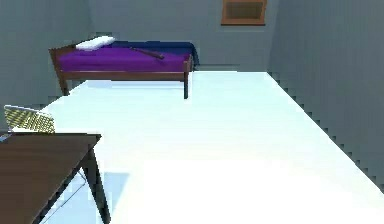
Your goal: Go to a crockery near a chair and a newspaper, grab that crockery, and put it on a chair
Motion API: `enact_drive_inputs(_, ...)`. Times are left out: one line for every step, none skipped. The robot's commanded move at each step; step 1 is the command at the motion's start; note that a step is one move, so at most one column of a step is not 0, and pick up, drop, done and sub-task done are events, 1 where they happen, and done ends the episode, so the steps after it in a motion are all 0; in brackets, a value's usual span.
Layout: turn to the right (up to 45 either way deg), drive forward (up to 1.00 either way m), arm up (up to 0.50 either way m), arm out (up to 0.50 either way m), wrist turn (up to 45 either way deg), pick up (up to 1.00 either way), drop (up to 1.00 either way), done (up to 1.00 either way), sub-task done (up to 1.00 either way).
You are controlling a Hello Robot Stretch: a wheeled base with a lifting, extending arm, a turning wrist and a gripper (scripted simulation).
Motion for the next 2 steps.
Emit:
enact_drive_inputs(3.0,0.00,0.00,0.00,0.0,0.00,0.00,0.00,0.00)
enact_drive_inputs(0.0,1.00,0.00,0.00,0.0,0.00,0.00,0.00,0.00)
